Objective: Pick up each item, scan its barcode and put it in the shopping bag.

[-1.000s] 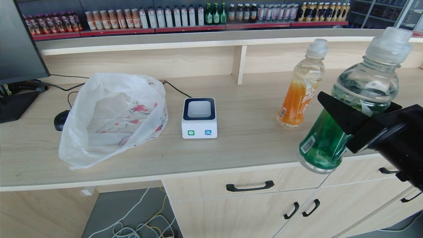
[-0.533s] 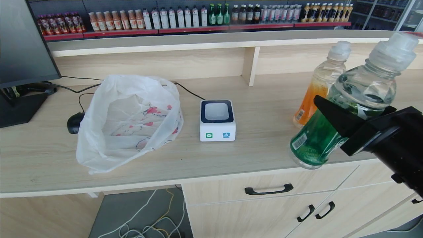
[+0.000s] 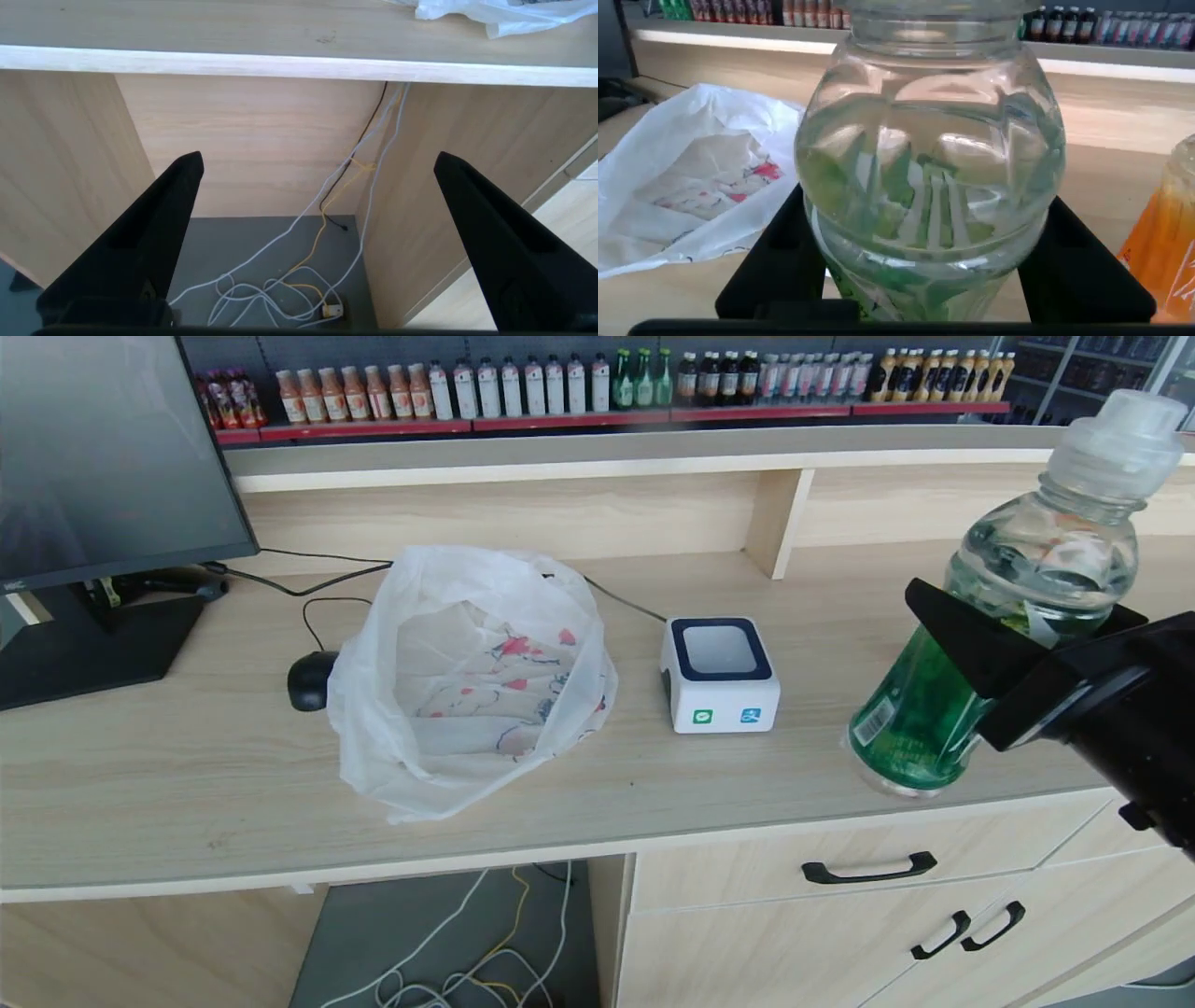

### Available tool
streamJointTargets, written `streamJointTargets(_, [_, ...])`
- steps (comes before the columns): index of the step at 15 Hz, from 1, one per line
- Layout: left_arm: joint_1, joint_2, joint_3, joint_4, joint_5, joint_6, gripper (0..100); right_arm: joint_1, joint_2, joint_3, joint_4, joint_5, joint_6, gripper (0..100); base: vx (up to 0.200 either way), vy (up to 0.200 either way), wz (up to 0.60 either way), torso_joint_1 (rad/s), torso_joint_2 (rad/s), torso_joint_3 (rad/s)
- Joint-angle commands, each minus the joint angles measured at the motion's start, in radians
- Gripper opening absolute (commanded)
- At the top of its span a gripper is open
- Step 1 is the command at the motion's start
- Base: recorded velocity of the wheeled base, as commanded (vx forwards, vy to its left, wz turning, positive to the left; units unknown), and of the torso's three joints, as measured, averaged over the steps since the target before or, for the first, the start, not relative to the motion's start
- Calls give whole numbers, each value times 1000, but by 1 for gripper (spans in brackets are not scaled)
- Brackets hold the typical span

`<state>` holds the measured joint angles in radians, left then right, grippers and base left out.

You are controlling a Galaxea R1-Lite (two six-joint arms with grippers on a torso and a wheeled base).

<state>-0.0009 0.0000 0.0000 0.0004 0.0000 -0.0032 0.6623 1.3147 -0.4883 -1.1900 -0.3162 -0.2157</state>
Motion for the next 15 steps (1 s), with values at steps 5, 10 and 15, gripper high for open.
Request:
streamJointTargets(5, [1,0,0,0,0,0,100,-1,54,-122,3,0,-186,0,0,0,0,0,0,0])
streamJointTargets(10, [1,0,0,1,0,0,100,-7,209,-335,4,-4,-229,0,0,0,0,0,0,0])
streamJointTargets(15, [1,0,0,0,0,0,100,-4,373,-538,10,-14,-254,0,0,0,0,0,0,0])
